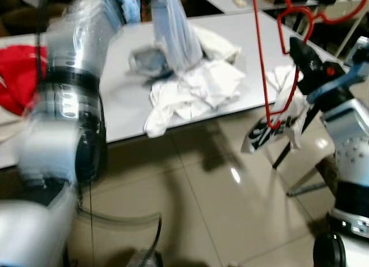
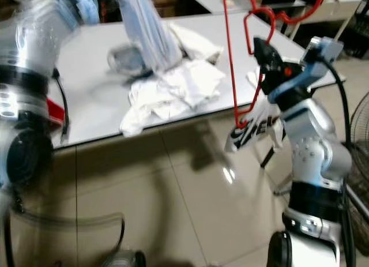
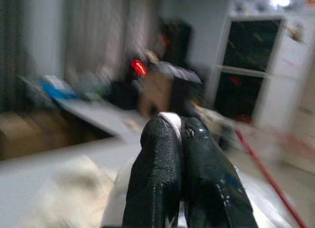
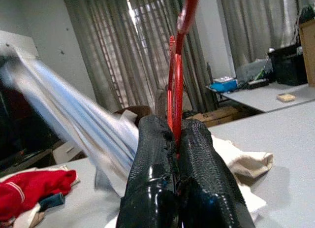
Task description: Hang hanger
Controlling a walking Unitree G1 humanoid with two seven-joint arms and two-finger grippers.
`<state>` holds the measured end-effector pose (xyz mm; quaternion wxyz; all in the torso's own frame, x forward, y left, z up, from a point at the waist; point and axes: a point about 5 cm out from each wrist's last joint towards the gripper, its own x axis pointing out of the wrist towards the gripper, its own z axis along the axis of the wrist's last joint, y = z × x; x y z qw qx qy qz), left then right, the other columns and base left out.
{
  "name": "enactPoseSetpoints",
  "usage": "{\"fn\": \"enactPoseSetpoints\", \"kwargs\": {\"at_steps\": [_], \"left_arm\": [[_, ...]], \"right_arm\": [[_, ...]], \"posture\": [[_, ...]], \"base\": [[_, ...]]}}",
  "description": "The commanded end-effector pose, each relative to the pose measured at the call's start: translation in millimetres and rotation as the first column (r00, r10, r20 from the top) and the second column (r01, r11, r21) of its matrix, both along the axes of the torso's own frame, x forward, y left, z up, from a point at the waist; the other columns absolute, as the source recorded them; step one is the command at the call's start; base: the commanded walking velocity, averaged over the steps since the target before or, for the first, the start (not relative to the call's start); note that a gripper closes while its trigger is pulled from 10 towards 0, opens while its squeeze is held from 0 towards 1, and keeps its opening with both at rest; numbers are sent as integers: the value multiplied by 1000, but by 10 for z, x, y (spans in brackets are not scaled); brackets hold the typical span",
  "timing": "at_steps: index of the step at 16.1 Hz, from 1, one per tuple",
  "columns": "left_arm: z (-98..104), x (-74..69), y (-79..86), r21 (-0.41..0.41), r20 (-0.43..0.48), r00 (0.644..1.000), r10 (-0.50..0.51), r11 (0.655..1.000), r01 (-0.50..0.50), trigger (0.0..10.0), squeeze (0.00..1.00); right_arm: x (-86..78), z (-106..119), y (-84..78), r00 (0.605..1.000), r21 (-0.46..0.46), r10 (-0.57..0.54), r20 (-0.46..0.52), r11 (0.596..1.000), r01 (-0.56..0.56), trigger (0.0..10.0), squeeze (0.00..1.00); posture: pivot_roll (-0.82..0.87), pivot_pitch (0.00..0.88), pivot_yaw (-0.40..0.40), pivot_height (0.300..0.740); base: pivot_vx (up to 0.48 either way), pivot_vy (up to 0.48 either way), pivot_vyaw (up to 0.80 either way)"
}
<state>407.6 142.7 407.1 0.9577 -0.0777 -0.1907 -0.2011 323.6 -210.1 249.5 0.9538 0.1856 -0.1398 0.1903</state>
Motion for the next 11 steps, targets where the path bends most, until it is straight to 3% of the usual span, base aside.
{"fn": "enactPoseSetpoints", "kwargs": {"at_steps": [1, 4, 5, 6, 7, 9, 10, 11], "left_arm": [[644, -227, 95, -104, 268, 959, 88, 993, -62, 0, 0], [578, -209, 42, -89, 266, 963, 53, 996, -31, 0, 0], [-99, 25, -72, 148, 77, 996, 54, 987, -65, 0, 0], [-859, 144, -114, 320, -108, 992, 68, 947, -30, 0, 0], [-1252, 164, -83, 359, -201, 976, 90, 933, -13, 0, 0], [-1536, 156, 46, 397, -256, 953, 164, 916, -51, 0, 0], [-1799, 125, 288, 469, -307, 906, 290, 875, -121, 0, 0], [-1874, 106, 404, 501, -318, 882, 347, 851, -154, 0, 0]], "right_arm": [[-50, -101, 29, 999, -22, -16, -28, 1000, 15, 10000, 0], [-169, -198, 20, 998, 1, -35, -46, 999, 35, 10000, 0], [-247, -361, 72, 995, -25, -36, -97, 999, 33, 10000, 0], [-338, -511, 166, 988, -79, -21, -155, 997, 9, 10000, 0], [-383, -593, 208, 982, -109, -18, -189, 994, -3, 10000, 0], [-424, -684, 231, 973, -132, -29, -230, 991, -2, 10000, 0], [-464, -805, 250, 956, -158, -51, -287, 987, 5, 10000, 0], [-470, -845, 255, 950, -168, -62, -307, 986, 10, 10000, 0]], "posture": [[-159, 0, 63, 740], [-160, 0, 71, 740], [-173, 0, 83, 740], [-180, 0, 82, 740], [-181, 0, 77, 740], [-183, 0, 71, 740], [-171, 0, 54, 740], [-171, 0, 54, 740]], "base": [[0, 0, 0], [0, 0, 0], [0, 0, 0], [0, 0, 0], [0, 0, 0], [0, 0, 0], [0, 0, 0], [0, 0, 0]]}}
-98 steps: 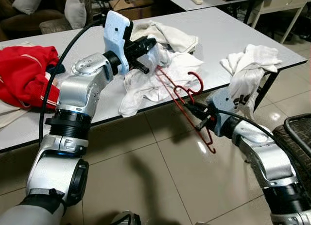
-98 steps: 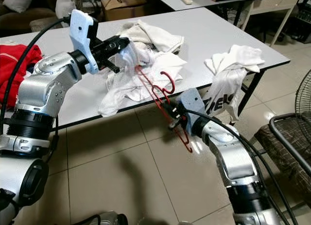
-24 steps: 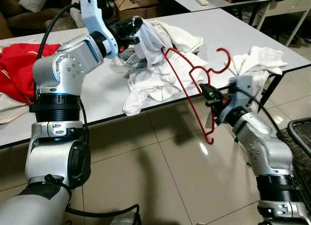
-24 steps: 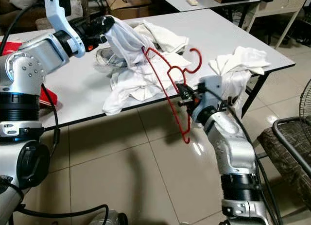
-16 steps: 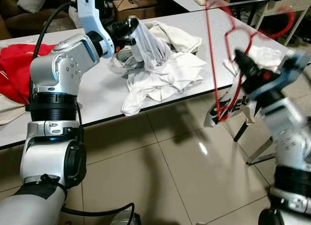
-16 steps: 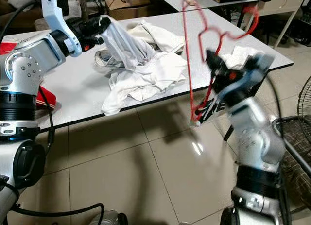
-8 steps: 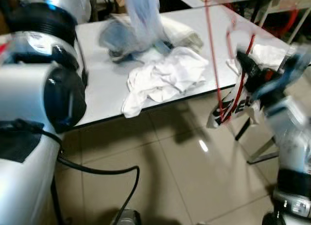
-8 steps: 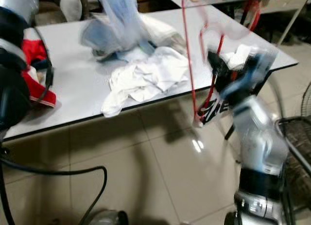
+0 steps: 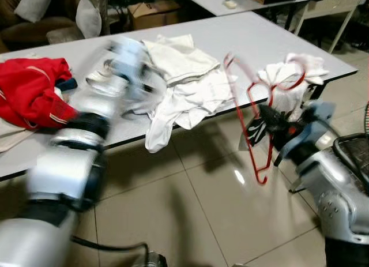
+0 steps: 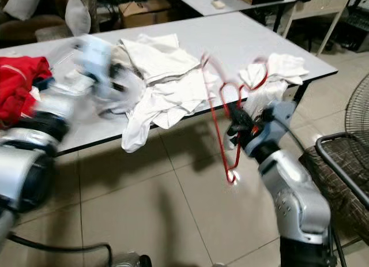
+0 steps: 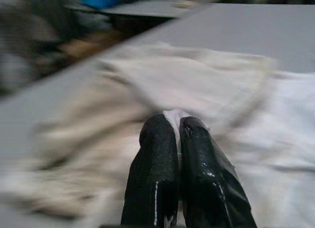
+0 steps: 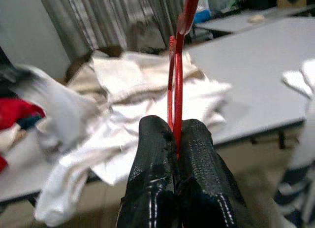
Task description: Hang hanger
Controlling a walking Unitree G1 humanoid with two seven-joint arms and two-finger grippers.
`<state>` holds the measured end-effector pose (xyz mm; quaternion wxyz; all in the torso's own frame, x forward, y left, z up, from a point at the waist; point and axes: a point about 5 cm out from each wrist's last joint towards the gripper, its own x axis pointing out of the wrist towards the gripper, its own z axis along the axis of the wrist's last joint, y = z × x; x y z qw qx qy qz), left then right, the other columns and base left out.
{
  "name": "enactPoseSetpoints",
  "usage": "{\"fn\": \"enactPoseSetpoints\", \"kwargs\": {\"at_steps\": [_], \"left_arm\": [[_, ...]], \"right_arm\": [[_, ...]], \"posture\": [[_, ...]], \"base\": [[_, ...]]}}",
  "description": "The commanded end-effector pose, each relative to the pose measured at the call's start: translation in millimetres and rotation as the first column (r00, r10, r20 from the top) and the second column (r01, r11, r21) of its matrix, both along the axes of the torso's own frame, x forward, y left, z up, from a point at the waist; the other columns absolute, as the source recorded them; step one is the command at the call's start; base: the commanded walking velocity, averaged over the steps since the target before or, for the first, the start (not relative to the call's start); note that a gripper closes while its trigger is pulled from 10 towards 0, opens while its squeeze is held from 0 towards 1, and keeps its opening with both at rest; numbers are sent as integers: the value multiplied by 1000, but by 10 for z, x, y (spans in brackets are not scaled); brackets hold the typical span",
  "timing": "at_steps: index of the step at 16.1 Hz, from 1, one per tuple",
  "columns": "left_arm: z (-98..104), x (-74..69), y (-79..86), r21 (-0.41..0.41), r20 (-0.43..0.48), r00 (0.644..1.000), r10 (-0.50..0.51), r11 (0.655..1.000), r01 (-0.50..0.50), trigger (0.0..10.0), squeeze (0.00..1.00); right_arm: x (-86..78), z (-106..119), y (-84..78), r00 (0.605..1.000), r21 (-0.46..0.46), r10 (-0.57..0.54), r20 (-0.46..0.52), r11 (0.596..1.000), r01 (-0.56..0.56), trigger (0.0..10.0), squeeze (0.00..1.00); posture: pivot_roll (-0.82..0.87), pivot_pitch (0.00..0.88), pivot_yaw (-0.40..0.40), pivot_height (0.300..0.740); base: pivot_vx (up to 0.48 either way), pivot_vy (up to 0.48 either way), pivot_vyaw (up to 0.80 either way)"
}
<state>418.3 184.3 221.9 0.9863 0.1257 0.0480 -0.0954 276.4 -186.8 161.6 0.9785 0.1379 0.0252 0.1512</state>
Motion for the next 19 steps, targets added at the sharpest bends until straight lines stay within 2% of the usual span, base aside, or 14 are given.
{"fn": "enactPoseSetpoints", "kwargs": {"at_steps": [1, 2, 3, 4, 7, 8, 9, 11, 14, 15, 16, 17, 18, 19], "left_arm": [[-95, -30, 146, 102, -26, 997, 71, 992, -68, 0, 0], [-178, -82, 377, 249, -49, 988, 150, 959, -133, 4314, 0], [-208, -137, 580, 305, -64, 980, 186, 939, -158, 10000, 0], [-207, -172, 694, 365, -74, 980, 183, 920, -144, 10000, 1000], [-272, -260, 671, 253, -222, 971, -93, 956, 150, 10000, 1000], [-358, -362, 682, 181, -328, 916, -231, 936, 301, 10000, 1000], [-415, -459, 775, 206, -388, 886, -256, 913, 354, 10000, 1000], [-468, -645, 916, 187, -424, 859, -286, 901, 392, 10000, 1000], [-489, -865, 1051, 180, -429, 864, -262, 913, 366, 10000, 1000], [-451, -882, 1035, 143, -279, 933, -228, 951, 275, 10000, 933], [-390, -895, 889, 57, -70, 972, -222, 972, 227, 10000, 0], [-386, -947, 651, -50, 25, 968, -250, 967, 251, 10000, 0], [-463, -1063, 249, -139, 67, 948, -312, 938, 318, 10000, 0], [-546, -1111, 50, -144, 81, 946, -313, 936, 321, 10000, 0]], "right_arm": [[-15, 2, 45, 1000, -22, 1, -12, 1000, -1, 10000, 0], [-30, -21, 76, 1000, -35, 5, -23, 999, -6, 10000, 0], [-46, -40, 85, 999, -53, 4, -34, 999, -5, 10000, 0], [-68, -58, 77, 999, -63, -1, -43, 998, -2, 10000, 0], [-161, -127, 37, 997, -107, -8, -80, 994, 0, 10000, 0], [-216, -146, 20, 996, -132, -13, -91, 991, 1, 10000, 0], [-255, -150, 1, 995, -146, -29, -93, 989, 15, 10000, 0], [-306, -154, -39, 993, -163, -67, -93, 985, 51, 10000, 0], [-371, -183, -64, 989, -184, -108, -99, 979, 89, 10000, 0], [-402, -222, -88, 981, -198, -159, -110, 971, 135, 10000, 0], [-417, -234, -115, 972, -216, -209, -106, 959, 183, 10000, 0], [-417, -215, -116, 966, -198, -237, -98, 956, 215, 10000, 0], [-413, -168, -83, 966, -190, -247, -76, 955, 229, 10000, 0], [-415, -148, -46, 969, -201, -240, -59, 954, 224, 10000, 0]], "posture": [[-166, 0, 52, 740], [-168, 0, 56, 740], [-172, 0, 61, 740], [-170, 0, 60, 740], [-161, 0, 49, 740], [-157, 0, 47, 740], [-157, 0, 47, 740], [-154, 0, 47, 740], [-153, 0, 39, 740], [-153, 0, 39, 740], [-165, 0, 34, 740], [-170, 0, 31, 740], [-176, 0, 30, 740], [-182, 0, 32, 740]], "base": [[0, 0, 0], [0, 0, 0], [0, 0, 0], [0, 0, 0], [0, 0, 0], [0, 0, 0], [0, 0, 0], [0, 0, 0], [0, 0, 0], [0, 0, 0], [0, 0, 0], [0, 0, 0], [0, 0, 0], [0, 0, 0]]}}
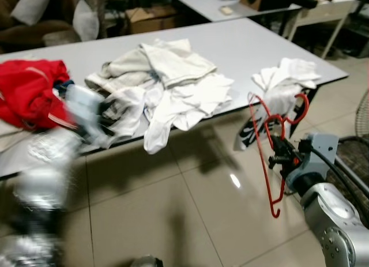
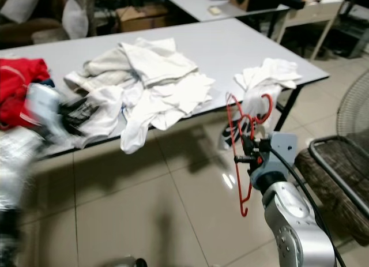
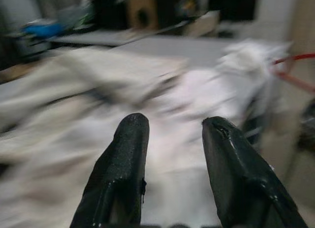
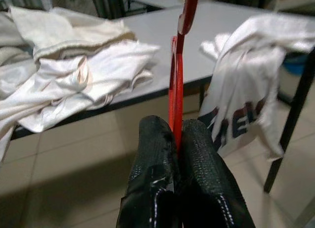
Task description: Hang hanger
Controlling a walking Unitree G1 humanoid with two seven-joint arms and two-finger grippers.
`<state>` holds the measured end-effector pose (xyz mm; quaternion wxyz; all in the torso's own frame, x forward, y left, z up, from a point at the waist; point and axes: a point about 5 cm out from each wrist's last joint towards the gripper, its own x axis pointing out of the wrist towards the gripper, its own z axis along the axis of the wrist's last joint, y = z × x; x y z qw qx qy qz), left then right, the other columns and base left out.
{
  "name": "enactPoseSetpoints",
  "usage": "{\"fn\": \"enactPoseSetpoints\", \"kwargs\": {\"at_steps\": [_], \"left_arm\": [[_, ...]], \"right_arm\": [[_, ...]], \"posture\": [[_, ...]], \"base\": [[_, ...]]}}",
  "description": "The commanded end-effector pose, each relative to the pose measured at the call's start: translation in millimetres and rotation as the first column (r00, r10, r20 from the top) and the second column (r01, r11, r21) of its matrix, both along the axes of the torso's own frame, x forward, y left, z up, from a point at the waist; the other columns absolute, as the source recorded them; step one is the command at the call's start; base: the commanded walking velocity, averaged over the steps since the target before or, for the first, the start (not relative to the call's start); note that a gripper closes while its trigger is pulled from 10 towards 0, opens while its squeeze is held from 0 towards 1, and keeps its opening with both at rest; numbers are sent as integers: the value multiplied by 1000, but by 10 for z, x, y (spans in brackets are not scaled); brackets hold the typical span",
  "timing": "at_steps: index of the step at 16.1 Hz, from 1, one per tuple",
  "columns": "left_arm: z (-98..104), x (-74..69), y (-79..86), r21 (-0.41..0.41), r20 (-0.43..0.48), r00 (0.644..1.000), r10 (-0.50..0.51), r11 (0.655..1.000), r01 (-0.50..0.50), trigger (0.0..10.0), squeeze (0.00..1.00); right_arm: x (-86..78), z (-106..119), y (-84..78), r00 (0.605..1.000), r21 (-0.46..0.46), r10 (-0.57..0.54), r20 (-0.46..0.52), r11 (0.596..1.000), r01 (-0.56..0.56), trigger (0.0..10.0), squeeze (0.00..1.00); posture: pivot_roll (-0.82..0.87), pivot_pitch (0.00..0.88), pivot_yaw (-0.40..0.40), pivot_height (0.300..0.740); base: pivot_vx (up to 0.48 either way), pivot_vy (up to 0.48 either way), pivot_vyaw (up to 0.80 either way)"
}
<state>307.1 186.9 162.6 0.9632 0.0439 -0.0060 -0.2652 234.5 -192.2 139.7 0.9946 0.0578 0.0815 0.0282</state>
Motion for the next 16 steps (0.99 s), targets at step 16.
{"fn": "enactPoseSetpoints", "kwargs": {"at_steps": [16], "left_arm": [[-405, -160, -365, 79, -30, 973, 228, 971, -225, 10000, 0]], "right_arm": [[-41, -151, -5, 1000, -156, -8, -12, 988, 6, 10000, 0]], "posture": [[-184, 3, 32, 740]], "base": [[233, 0, -191]]}}
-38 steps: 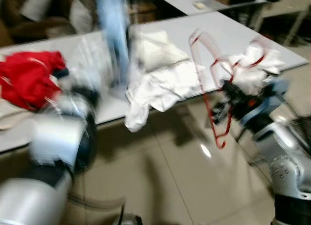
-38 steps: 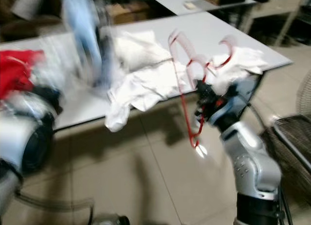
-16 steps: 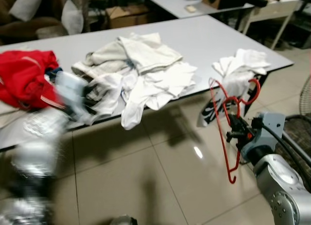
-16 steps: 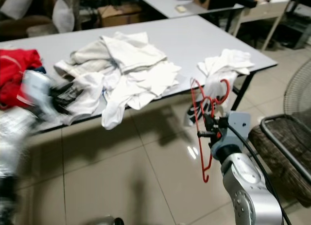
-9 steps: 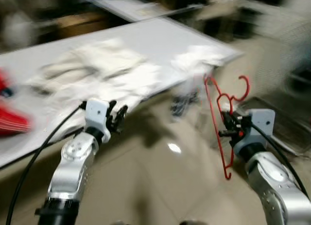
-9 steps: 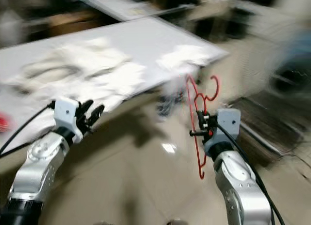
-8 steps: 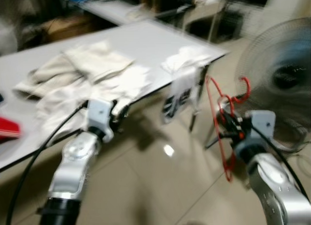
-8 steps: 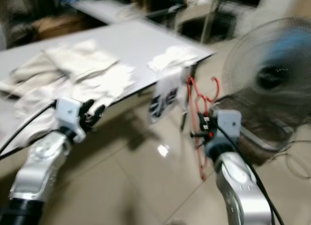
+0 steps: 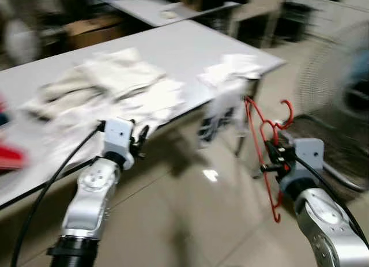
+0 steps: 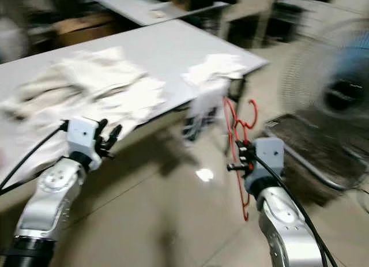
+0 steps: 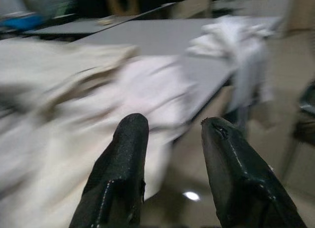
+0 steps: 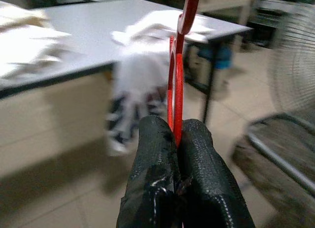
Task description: Hang hanger
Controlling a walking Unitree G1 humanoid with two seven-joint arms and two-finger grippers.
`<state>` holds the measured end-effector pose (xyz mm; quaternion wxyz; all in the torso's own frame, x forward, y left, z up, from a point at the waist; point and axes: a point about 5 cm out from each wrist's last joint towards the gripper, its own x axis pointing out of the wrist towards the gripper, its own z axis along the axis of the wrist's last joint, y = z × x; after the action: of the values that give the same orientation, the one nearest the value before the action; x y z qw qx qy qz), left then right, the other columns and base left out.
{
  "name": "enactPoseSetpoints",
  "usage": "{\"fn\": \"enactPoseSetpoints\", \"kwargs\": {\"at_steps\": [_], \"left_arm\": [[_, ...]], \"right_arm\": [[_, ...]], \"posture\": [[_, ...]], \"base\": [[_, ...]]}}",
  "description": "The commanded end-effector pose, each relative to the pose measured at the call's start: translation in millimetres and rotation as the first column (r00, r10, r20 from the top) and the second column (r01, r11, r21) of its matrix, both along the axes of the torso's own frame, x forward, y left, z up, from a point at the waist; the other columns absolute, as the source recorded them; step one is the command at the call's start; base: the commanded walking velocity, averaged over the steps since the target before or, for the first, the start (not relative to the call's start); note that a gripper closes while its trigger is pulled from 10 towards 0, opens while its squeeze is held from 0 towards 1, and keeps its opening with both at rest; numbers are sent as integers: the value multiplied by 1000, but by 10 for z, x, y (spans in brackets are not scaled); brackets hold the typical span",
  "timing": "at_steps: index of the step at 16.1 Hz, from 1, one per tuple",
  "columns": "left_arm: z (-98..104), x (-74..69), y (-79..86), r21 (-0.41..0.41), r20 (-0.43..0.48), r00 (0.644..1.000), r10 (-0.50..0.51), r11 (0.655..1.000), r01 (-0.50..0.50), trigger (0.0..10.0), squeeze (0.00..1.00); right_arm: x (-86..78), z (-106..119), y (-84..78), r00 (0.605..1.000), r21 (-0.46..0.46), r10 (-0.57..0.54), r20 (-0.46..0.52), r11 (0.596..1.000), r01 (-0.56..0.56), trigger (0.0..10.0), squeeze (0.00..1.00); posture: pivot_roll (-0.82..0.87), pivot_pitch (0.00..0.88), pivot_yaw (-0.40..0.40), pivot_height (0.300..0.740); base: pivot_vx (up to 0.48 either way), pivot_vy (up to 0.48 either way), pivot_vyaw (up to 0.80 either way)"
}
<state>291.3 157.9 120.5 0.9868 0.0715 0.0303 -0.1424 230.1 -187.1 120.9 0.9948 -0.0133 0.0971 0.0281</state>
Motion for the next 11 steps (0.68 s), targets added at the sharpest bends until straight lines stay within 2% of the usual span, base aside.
{"fn": "enactPoseSetpoints", "kwargs": {"at_steps": [1, 7, 11], "left_arm": [[14, -3, -80, -2, 4, 1000, -22, 1000, 22, 10000, 0], [-4, -31, -131, -12, -3, 998, -66, 998, 66, 10000, 0], [3, -13, -168, -22, -7, 996, -93, 995, 93, 10000, 0]], "right_arm": [[4, 33, -51, 1000, -19, -16, 16, 1000, 17, 10000, 0], [39, 34, -2, 1000, -24, 10, 20, 1000, -9, 10000, 0], [47, 36, -57, 1000, -20, -8, 21, 1000, 9, 10000, 0]], "posture": [[-185, 2, 30, 740], [-183, 0, 17, 740], [-188, 0, 29, 740]], "base": [[360, 0, 0], [362, 0, 0], [362, 0, -778]]}}
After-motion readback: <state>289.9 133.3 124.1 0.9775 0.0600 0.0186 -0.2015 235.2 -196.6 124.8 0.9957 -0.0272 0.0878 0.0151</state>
